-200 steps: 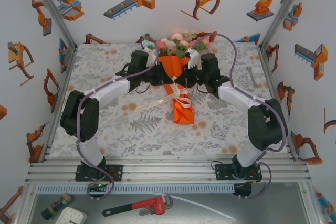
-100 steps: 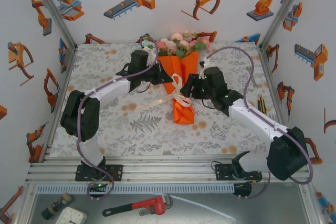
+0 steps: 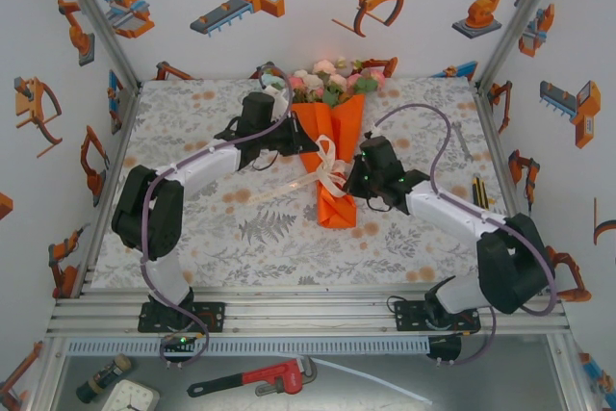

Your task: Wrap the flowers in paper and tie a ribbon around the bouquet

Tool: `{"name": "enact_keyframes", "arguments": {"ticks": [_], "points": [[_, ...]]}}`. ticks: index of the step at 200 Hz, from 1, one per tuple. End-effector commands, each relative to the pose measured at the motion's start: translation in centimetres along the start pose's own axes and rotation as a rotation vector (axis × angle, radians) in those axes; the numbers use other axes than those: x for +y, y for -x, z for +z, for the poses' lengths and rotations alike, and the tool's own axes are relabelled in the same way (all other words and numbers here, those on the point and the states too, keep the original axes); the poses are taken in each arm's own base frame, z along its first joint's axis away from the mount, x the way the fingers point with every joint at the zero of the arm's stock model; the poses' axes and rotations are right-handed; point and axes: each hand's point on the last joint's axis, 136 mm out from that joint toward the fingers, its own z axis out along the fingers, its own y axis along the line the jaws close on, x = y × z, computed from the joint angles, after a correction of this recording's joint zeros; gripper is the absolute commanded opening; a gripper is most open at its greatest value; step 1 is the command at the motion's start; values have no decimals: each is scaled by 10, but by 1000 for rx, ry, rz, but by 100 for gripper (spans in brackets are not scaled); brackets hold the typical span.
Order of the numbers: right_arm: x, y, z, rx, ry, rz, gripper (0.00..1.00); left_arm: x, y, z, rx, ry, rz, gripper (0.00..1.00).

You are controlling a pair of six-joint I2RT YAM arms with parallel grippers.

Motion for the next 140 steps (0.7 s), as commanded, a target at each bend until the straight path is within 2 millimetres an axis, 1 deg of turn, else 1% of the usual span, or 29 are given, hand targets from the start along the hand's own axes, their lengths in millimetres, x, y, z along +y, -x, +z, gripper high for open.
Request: {"name": "enact_keyframes", "arguments": {"ticks": [1,7,15,24,32,44,49,66,87,95,104,114,126,133,135,140], "points": [[18,20,-6,-63,56,-65,0,7,4,-19,-37,101,40,0],[22,25,-10,-79,65,-113,0,15,4,-24,-55,152,39,0],[33,31,-15,-92,105,-197,0,27,1,-31,-77,211,37,0],[45,34,-20,-91,146,-296,0,41,-5,-36,-88,269,32,5],[51,35,-22,-83,166,-356,0,53,-13,-40,-82,319,25,8],[61,32,-22,-66,211,-432,0,64,-21,-47,-78,364,18,14],[64,30,-22,-57,231,-459,0,66,-24,-49,-78,364,16,18],[66,27,-14,-36,241,-497,0,58,-25,-52,-85,318,26,29],[67,30,-7,-22,229,-535,0,57,-22,-62,-74,326,27,36],[67,31,-5,-18,223,-552,0,57,-20,-67,-80,329,33,41],[71,32,-5,-13,235,-572,0,51,-16,-72,-90,309,55,46],[75,32,-5,-5,253,-588,0,39,-11,-77,-98,263,110,48],[78,32,-5,0,266,-601,0,11,-7,-80,-97,154,218,49],[78,32,-5,3,266,-609,0,-11,-10,-81,-80,59,304,49],[79,33,-5,1,267,-612,0,-18,-13,-81,-66,22,330,49],[77,32,-5,3,262,-616,0,-30,-17,-81,-48,-32,396,49]]}}
